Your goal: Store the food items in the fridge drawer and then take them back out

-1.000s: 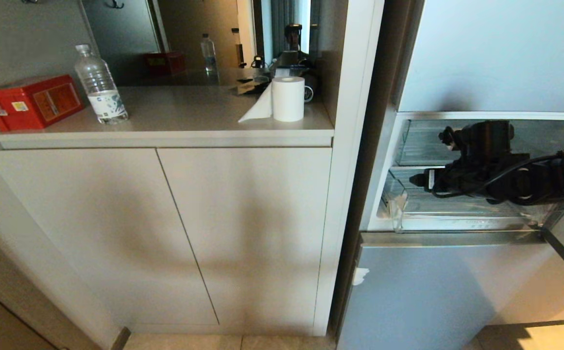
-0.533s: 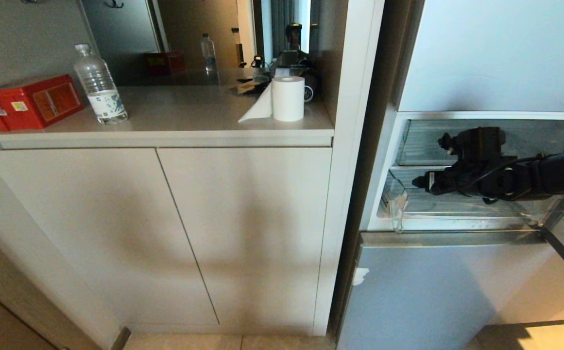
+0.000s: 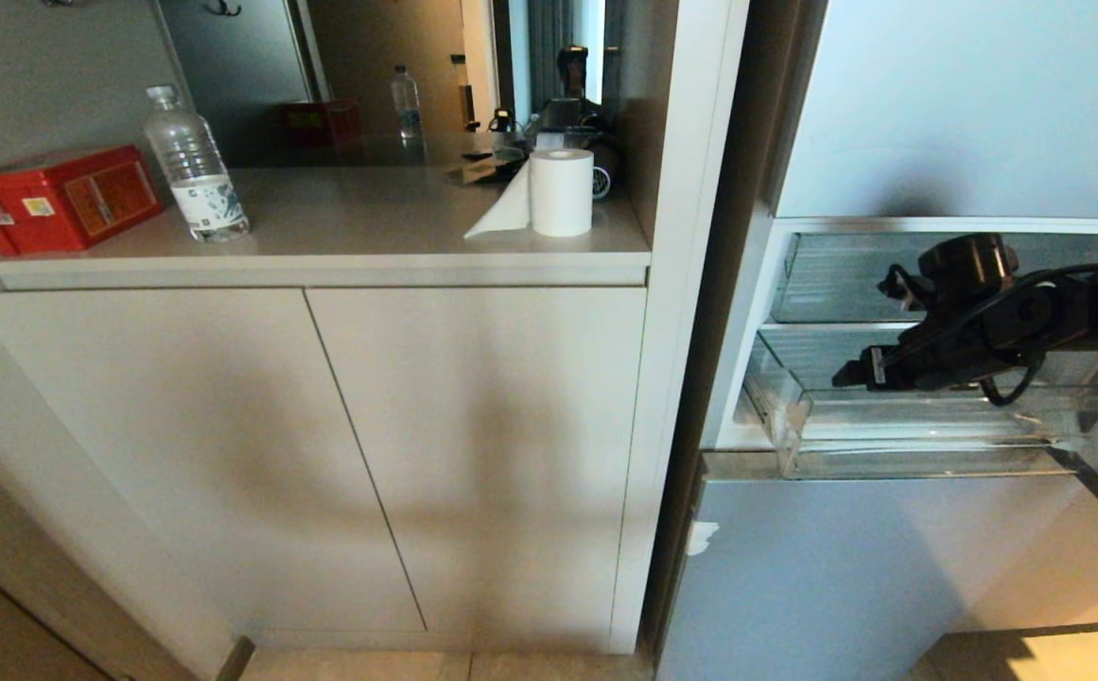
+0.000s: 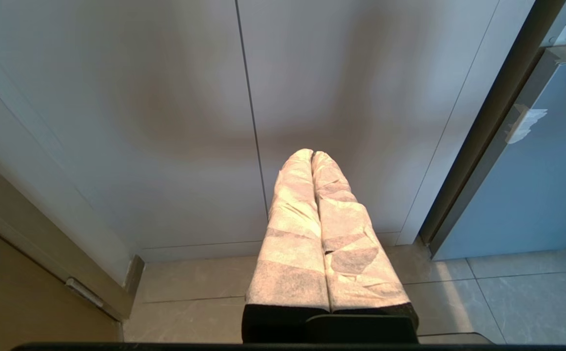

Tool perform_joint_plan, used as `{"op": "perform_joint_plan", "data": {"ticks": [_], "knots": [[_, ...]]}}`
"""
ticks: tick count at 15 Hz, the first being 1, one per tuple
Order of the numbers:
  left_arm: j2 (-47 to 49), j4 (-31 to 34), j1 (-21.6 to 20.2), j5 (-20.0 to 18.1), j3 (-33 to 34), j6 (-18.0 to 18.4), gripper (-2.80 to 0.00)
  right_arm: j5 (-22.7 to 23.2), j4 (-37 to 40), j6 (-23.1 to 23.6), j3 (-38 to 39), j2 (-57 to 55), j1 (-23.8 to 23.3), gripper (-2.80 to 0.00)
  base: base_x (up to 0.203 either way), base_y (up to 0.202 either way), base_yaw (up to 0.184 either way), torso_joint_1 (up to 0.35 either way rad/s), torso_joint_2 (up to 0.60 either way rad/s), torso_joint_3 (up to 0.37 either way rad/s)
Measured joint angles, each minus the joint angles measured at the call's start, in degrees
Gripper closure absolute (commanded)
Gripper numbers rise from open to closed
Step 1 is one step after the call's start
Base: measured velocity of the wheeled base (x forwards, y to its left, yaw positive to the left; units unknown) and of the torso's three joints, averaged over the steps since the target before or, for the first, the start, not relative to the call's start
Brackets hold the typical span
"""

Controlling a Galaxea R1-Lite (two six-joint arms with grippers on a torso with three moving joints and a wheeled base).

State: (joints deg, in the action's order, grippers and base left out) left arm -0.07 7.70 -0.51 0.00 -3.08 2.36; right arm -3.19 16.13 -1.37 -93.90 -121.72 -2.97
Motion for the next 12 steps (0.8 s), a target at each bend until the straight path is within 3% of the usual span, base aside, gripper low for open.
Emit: {"op": "perform_joint_plan", "data": {"ticks": [9, 12], "knots": [[0.0, 0.0, 0.0, 0.0, 0.0, 0.0, 0.0, 0.1, 1.4, -0.5, 16.7, 12.6, -0.6, -2.8, 0.0, 0.0, 0.0, 0.0, 0.0, 0.0], [0.0, 0.0, 0.0, 0.0, 0.0, 0.0, 0.0, 0.3, 1.1, -2.0, 19.0, 16.3, -0.7, -2.8, 0.0, 0.0, 0.0, 0.0, 0.0, 0.0]]}}
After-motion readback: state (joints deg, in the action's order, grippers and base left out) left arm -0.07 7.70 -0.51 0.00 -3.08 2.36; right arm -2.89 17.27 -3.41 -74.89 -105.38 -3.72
